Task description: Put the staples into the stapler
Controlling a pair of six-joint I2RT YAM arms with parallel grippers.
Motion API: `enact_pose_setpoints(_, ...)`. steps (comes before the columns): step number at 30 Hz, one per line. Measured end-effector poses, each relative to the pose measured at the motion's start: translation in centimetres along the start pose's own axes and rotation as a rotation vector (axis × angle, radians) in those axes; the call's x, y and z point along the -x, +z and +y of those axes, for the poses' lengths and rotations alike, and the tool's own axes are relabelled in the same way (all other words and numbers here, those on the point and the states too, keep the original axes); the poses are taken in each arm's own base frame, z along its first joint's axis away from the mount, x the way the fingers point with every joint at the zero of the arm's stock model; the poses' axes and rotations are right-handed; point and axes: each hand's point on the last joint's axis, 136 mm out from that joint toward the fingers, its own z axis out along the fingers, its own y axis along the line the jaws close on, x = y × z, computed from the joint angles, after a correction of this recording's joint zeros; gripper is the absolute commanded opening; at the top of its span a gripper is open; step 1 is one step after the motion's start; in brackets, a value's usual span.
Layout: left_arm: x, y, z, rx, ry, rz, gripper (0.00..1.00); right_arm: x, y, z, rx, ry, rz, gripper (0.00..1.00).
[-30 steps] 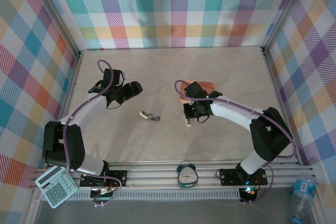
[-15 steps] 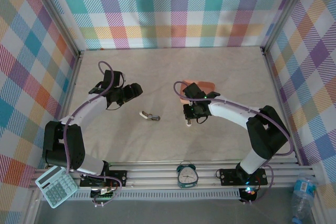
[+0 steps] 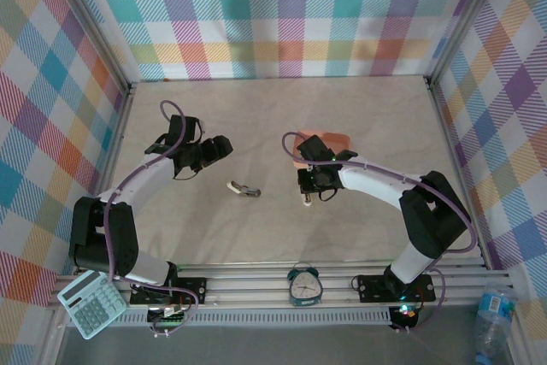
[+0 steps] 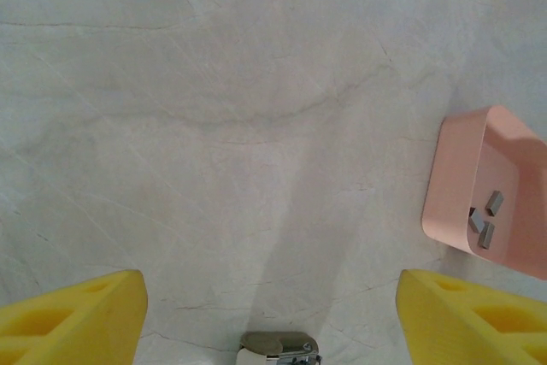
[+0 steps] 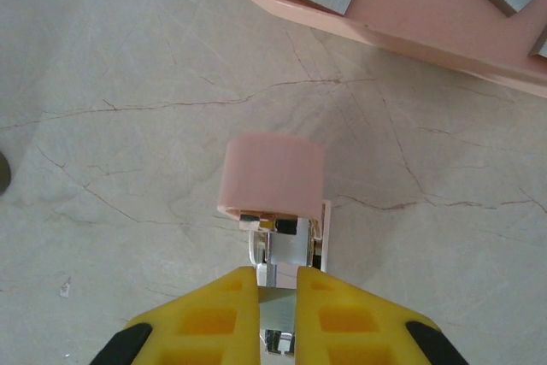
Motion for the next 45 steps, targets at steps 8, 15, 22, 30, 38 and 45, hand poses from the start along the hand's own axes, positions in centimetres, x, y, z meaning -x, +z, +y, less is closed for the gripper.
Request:
enact_pose_setpoints(8,0.0,0.0,0.0,-0.001,0.000,0.000,0.77,-0.4,0.4,-0.2,-0.005,0.008,0.009,0.12)
enact_pose_setpoints(15,0.1,0.0,-0.1,-0.003,0.001,-0.002,0.76,-0.2,0.5,-0.1,-0.001,0.014,0.002,0.12)
enact_pose_setpoints(22,0.1,0.0,-0.1,-0.003,0.001,-0.002,0.76,-0.5,1.0,-0.5,-0.017,0.014,0.007,0.12)
enact_pose_setpoints(30,0.1,0.0,-0.1,-0.003,0.001,-0.002,0.76,-0.5,1.0,-0.6,-0.023,0.014,0.004,0.12)
enact_pose_setpoints(38,-0.1,0.1,0.1,0.000,-0.001,0.002,0.76,-0.5,1.0,-0.6,-0.023,0.014,0.004,0.12)
enact_pose_setpoints(45,-0.4,0.2,0.3,0.005,-0.003,0.009,0.76,-0.8,1.2,-0.5,-0.026,0.005,0.007,0.12)
